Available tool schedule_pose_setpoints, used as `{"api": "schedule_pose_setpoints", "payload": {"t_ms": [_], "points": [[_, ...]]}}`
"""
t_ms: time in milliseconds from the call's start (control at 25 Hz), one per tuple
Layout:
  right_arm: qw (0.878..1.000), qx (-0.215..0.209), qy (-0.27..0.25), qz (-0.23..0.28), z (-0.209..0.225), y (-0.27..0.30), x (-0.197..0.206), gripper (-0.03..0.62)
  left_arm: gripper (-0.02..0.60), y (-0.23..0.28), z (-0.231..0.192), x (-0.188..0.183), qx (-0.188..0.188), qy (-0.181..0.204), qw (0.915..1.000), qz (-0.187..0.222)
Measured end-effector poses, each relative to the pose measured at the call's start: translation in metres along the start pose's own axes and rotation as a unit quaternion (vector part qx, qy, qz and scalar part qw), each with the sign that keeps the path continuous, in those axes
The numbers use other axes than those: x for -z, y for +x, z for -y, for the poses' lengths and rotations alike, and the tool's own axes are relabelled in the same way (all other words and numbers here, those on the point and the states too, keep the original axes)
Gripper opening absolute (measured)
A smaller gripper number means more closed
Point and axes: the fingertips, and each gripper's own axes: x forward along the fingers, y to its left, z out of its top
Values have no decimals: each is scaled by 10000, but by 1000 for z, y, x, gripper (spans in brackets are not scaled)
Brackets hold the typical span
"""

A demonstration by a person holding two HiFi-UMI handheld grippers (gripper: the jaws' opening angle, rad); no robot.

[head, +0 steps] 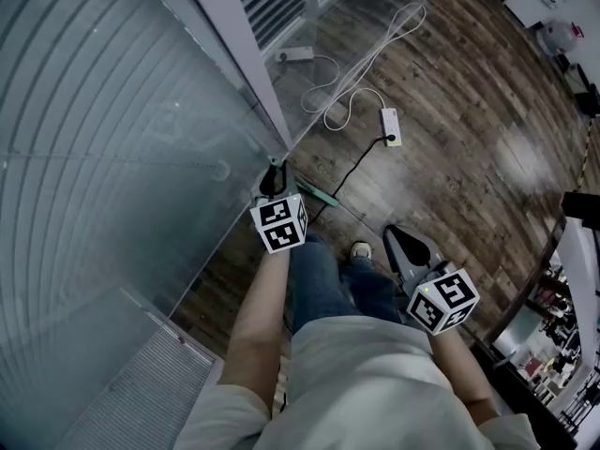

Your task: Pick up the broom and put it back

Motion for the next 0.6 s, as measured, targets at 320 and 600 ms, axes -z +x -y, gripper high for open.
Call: {"api": "schedule_pose_setpoints", "payload": {"t_ms": [320, 600], "points": [[9999, -92, 19, -122, -5, 17, 7, 6, 92, 28, -12, -10, -125, -134, 9998, -17], [9998, -48, 79, -185, -2, 20, 8, 6, 94, 47, -16, -20, -177, -258, 9995, -45]]}}
